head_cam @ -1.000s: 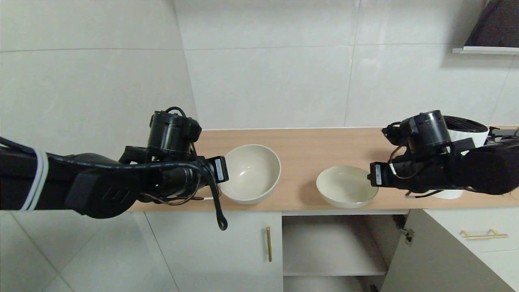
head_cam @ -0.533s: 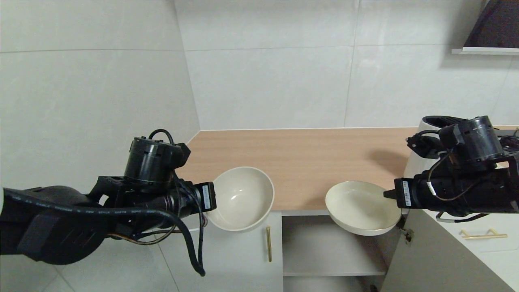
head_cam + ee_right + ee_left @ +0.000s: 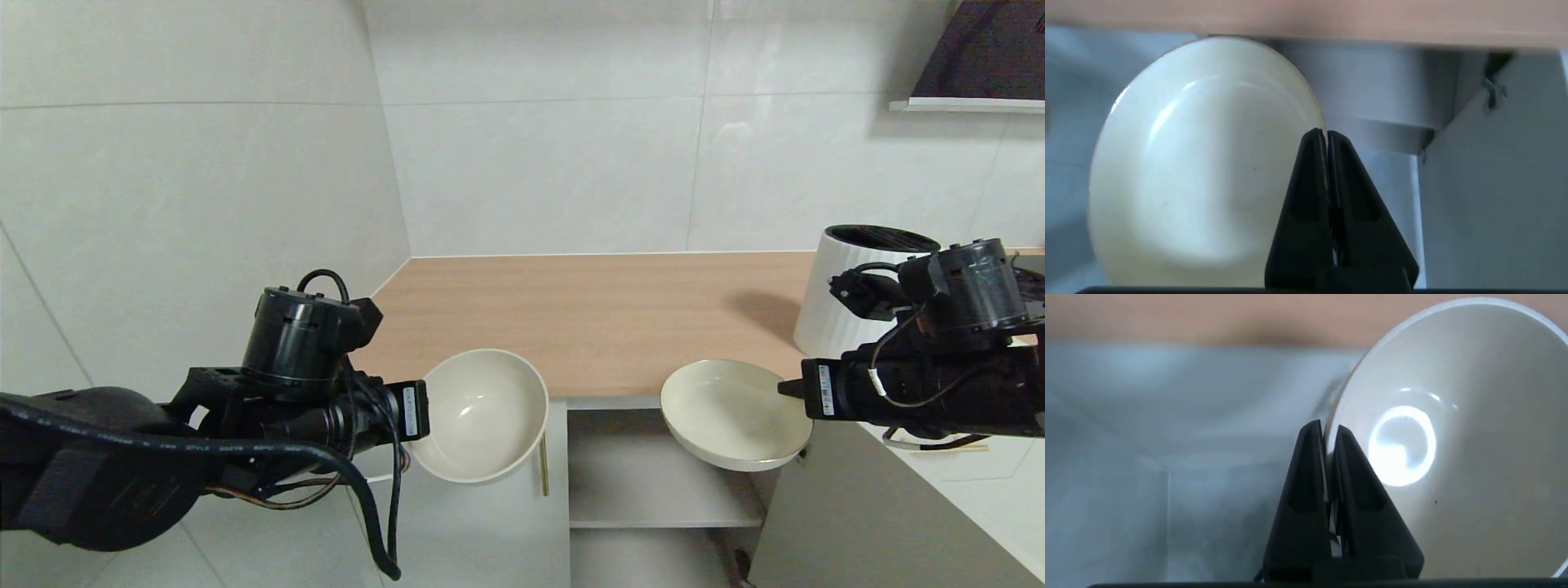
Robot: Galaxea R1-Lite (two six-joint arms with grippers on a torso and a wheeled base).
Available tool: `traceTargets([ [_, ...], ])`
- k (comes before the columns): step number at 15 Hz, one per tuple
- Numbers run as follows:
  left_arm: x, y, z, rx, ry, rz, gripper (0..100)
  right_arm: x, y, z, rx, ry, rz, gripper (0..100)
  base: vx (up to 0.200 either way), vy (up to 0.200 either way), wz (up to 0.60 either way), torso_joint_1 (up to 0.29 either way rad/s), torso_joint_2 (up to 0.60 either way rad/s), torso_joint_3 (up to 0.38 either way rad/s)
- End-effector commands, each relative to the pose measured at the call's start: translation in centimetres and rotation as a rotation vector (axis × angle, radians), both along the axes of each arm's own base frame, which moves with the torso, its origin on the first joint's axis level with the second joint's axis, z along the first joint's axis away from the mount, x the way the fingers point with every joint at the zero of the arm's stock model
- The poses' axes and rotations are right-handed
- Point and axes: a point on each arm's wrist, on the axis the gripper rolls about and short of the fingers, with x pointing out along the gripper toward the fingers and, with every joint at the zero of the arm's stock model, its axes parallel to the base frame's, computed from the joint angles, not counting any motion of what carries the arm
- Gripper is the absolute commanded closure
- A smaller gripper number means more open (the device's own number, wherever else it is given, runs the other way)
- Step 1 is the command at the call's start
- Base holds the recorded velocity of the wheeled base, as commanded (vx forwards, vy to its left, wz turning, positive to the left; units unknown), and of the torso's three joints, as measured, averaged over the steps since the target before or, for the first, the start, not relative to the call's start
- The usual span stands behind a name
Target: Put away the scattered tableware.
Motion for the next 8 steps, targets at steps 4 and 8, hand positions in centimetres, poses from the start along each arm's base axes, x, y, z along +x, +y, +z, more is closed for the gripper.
traceTargets([
  [4,0.06,-0.04,-0.09,-0.001,0.002,-0.001,100,0.2,0.08,-0.65,-0.022,0.014,0.017,100,0.0,0.0,0.0,0.0,0.0,0.0],
  [8,0.41,-0.22,-0.81,0.004,0.024,-0.002,100,0.33,0.13,-0.9,-0.024,0.014,0.018,100,0.0,0.0,0.0,0.0,0.0,0.0],
])
